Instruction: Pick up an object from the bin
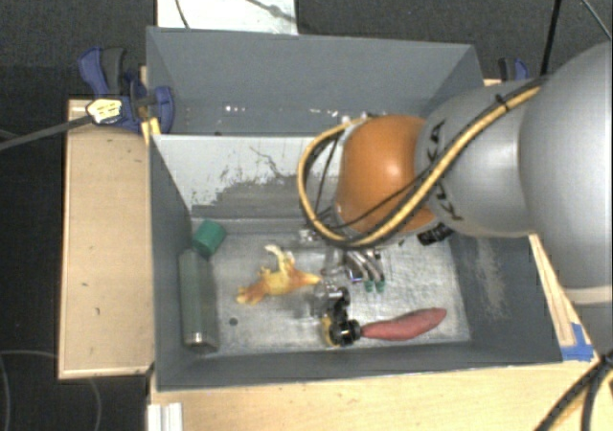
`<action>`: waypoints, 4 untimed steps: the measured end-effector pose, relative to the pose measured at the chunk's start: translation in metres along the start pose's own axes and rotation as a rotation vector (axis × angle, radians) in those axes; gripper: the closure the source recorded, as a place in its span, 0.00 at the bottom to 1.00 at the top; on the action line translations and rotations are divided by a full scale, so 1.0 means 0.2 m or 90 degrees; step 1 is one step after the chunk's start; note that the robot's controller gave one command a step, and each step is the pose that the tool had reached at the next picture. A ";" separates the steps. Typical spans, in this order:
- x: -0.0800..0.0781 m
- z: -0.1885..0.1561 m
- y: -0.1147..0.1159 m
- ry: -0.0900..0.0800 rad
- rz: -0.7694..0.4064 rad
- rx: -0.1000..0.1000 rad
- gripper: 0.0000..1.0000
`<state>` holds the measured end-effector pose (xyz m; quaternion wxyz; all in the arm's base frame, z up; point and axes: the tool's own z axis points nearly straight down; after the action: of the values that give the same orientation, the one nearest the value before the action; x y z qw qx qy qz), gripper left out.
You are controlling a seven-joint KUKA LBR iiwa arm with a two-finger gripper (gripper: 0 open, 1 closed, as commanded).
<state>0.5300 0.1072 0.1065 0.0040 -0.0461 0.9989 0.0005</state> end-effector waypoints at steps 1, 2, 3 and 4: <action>-0.10 0.17 0.15 0.000 -0.001 0.000 1.00; -0.10 0.17 0.15 0.000 -0.001 0.000 1.00; -0.10 0.16 0.15 0.000 -0.001 0.000 1.00; -0.10 0.13 0.15 0.002 -0.002 0.000 1.00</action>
Offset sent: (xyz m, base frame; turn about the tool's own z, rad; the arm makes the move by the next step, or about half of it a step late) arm 0.0000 0.0000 0.0000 0.0000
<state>0.5470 0.1385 0.0801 0.0026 -0.0473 0.9989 0.0003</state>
